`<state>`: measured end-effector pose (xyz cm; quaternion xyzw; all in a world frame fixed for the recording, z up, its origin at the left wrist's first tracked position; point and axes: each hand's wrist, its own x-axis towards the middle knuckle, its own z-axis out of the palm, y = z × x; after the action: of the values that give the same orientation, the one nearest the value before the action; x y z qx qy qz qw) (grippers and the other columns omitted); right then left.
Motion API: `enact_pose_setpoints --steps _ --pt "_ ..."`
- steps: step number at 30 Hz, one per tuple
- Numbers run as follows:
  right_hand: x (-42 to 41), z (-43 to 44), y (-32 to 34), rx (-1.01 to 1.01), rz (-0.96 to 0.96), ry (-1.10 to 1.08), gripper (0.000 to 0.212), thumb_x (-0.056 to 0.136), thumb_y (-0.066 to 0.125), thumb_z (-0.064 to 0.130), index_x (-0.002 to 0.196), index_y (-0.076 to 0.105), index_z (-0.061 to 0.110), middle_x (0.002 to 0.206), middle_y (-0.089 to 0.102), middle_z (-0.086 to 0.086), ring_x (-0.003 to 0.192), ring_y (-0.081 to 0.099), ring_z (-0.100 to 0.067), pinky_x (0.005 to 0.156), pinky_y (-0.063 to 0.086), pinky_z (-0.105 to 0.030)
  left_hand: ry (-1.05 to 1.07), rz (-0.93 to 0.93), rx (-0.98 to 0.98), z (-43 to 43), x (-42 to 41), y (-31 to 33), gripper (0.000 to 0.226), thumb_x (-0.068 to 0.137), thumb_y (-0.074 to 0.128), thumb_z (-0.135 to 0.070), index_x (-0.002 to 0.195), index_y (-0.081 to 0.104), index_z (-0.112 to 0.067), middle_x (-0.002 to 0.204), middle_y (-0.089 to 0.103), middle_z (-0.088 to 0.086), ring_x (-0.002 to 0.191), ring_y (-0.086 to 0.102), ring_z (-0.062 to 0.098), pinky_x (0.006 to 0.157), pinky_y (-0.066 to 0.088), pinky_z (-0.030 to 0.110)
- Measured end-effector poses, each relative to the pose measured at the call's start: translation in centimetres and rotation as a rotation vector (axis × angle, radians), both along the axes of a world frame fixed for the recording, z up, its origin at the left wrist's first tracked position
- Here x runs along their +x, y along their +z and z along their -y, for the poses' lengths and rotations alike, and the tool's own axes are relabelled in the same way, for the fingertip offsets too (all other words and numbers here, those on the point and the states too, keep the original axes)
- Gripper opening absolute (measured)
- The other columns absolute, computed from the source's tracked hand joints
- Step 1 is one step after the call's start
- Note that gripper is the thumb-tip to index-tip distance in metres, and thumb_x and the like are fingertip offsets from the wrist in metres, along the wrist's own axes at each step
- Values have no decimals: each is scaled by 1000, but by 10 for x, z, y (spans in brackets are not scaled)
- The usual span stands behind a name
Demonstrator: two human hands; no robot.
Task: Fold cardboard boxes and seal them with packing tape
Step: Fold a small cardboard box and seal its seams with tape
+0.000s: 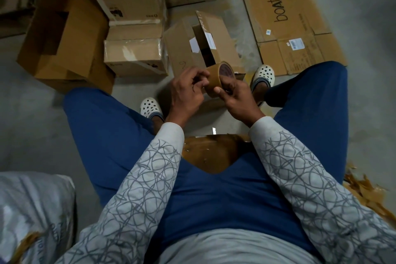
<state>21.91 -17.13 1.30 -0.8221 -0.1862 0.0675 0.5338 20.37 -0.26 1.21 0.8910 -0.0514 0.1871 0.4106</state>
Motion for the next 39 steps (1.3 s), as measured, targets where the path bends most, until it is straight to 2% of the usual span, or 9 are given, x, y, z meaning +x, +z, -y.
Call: enact_pose_setpoints --steps 4,10,15,23,28,31,35,38,39 --pt "4 0 1 14 18 -9 31 98 59 23 125 69 11 114 72 -5 107 68 -19 92 56 -49 26 0 10 -5 2 -1 11 90 70 -6 100 68 -6 100 61 4 87 57 8 77 46 11" --pt "2 3 0 18 10 1 30 98 59 21 125 69 10 114 72 -4 108 67 -18 93 56 -47 13 80 33 -7 2 -2 7 89 74 -8 95 73 -7 94 70 7 87 63 13 75 53 22" --pt "2 5 3 34 3 1 28 99 60 17 124 69 11 115 73 -5 108 68 -17 95 57 -45 19 90 21 -6 2 -3 5 88 75 -9 93 75 -9 92 71 6 86 65 13 74 56 25" --pt "-1 7 -1 40 -79 -29 23 98 61 12 117 72 10 108 75 -6 103 70 -19 93 57 -47 -34 41 22 -3 7 -12 5 86 74 -2 86 73 -7 88 69 6 83 62 12 73 52 20" --pt "-7 7 -1 55 -90 -56 26 94 60 17 114 74 8 106 75 -10 104 71 -25 93 55 -56 -41 7 13 2 1 -13 9 84 71 4 81 70 -4 85 66 8 83 55 6 75 40 5" --pt "-5 4 0 43 -68 -45 27 96 60 16 116 73 4 107 75 -11 103 71 -26 91 55 -57 0 44 33 6 -5 -12 11 87 66 5 89 70 -5 92 63 9 88 53 7 75 44 10" --pt "1 0 4 -116 48 -21 30 96 60 12 125 68 13 114 72 -8 105 68 -23 92 56 -50 64 87 81 5 -6 -8 29 88 68 1 115 73 -5 106 63 14 99 55 18 87 39 11" --pt "0 0 0 -265 124 30 33 93 58 10 124 67 16 106 73 -12 95 68 -32 82 56 -53 67 71 115 1 -6 -7 20 85 74 -1 105 76 -5 96 70 11 92 61 21 83 35 10" --pt "0 0 -1 -296 126 37 34 92 57 12 124 67 17 104 73 -13 93 67 -34 80 56 -53 68 65 130 0 -6 -9 16 85 75 -1 100 77 -5 93 71 10 88 62 21 81 39 13"
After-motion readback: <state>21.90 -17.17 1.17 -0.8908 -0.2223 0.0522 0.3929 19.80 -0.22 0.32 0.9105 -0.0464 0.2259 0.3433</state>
